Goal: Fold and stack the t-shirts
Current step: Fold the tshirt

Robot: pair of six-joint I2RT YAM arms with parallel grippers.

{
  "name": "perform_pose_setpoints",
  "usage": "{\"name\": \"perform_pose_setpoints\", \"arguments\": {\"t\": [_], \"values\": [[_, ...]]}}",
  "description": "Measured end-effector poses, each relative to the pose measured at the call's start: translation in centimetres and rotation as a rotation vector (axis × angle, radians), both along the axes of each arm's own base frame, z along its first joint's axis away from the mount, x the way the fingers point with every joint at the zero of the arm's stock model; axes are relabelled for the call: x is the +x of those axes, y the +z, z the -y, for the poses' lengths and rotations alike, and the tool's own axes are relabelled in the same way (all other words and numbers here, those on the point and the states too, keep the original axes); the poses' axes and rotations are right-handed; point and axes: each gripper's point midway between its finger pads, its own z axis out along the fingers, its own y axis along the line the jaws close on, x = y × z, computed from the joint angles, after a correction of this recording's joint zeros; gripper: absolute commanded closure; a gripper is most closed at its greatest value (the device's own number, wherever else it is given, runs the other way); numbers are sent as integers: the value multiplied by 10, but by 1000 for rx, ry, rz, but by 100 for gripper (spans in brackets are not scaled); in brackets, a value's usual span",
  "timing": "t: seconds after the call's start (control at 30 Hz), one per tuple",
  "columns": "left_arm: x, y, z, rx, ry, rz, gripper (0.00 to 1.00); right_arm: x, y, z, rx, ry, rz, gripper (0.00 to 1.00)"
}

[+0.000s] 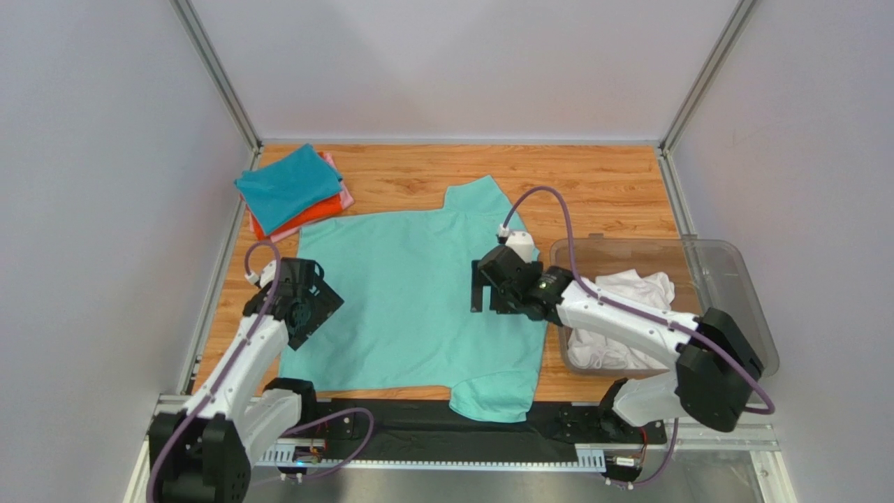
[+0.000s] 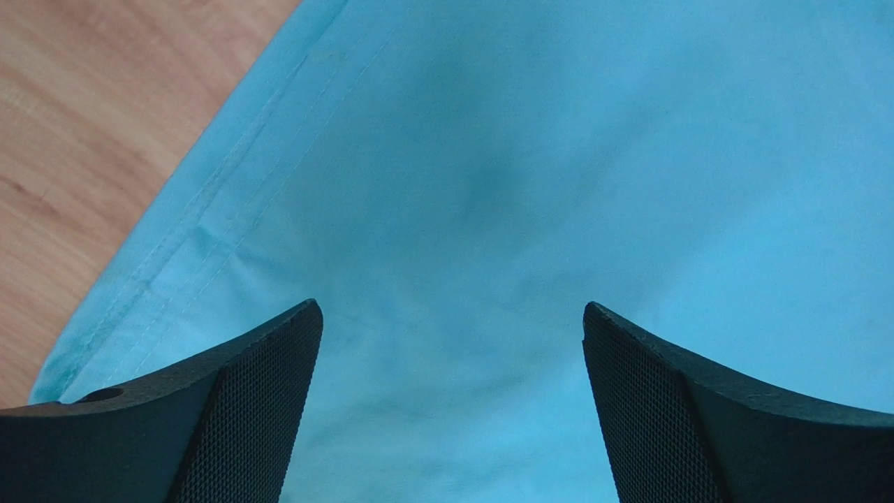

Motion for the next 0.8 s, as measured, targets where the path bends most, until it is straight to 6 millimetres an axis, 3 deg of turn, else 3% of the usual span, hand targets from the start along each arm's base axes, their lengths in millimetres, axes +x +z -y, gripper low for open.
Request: {"name": "perform_pose_setpoints", "arguments": {"t": [0.17, 0.37, 0.57, 0.8], "values": [[37, -2, 2, 27, -40, -60, 0, 59, -15, 12, -45, -54, -25, 0], [87, -8, 7, 41, -70, -84, 0, 110, -43, 0, -93, -26, -72, 0], [103, -28, 16, 14, -106, -145, 0, 123, -71, 12, -128, -42, -134, 0], [134, -26, 30, -29, -181, -135, 0, 136, -71, 29, -96, -94, -123, 0]]}}
